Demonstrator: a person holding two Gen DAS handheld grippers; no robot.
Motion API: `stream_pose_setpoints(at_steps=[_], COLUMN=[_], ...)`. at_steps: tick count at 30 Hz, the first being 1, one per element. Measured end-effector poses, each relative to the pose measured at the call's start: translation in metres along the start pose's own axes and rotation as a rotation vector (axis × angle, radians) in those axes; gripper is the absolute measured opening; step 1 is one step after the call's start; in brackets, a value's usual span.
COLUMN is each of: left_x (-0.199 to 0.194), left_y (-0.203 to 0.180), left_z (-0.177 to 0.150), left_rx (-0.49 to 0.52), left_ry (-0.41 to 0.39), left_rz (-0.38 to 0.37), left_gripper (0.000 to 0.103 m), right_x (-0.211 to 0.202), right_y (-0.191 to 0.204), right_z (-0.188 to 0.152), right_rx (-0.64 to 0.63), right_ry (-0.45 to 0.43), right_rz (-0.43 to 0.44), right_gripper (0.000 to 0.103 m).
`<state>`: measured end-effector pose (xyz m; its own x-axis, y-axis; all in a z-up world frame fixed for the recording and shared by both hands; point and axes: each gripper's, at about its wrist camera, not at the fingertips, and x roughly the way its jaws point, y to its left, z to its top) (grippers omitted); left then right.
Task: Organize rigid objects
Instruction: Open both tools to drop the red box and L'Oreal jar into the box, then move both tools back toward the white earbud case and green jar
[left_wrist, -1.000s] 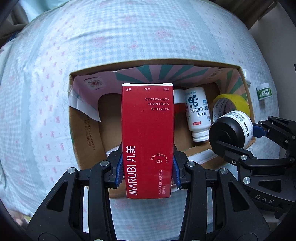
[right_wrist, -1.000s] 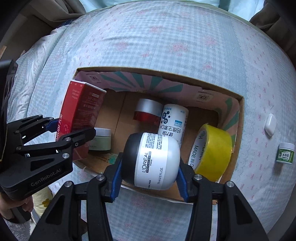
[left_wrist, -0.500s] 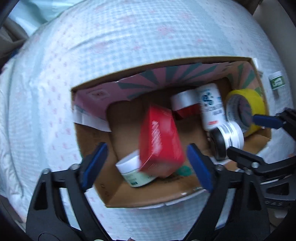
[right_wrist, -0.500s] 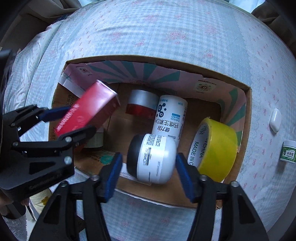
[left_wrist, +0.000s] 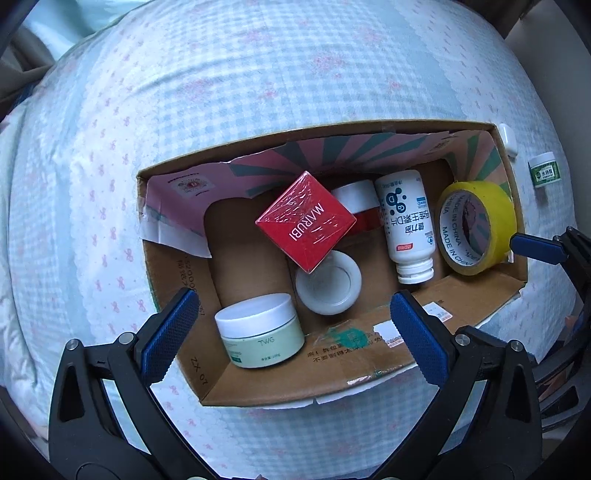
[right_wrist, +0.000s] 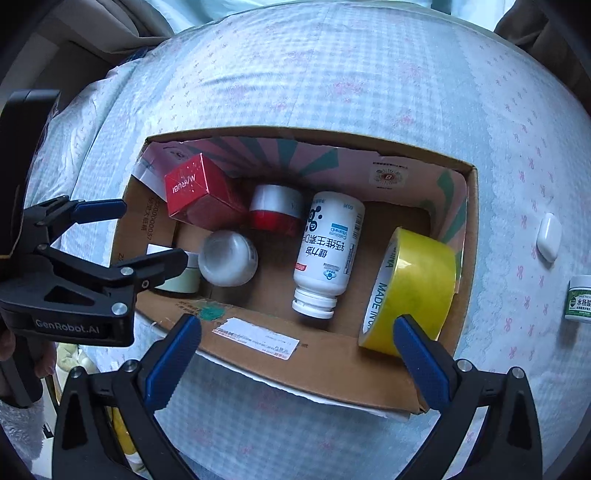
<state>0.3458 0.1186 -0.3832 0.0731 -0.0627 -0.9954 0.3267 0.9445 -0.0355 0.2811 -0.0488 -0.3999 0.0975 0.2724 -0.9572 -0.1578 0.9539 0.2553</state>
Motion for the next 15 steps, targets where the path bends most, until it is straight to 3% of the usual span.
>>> stream_pose_setpoints(at_steps=[15], left_x=[-0.033], left_y=[-0.012], left_z=[-0.008], left_rx=[-0.022], left_ry=[-0.035], left_rz=[0.003], left_gripper=[0.103], right_x=[-0.029], right_y=[0.0], right_z=[-0.011], right_rx=[-0.027], right_ry=[-0.029], right_rz=[-0.045], right_gripper=[0.103])
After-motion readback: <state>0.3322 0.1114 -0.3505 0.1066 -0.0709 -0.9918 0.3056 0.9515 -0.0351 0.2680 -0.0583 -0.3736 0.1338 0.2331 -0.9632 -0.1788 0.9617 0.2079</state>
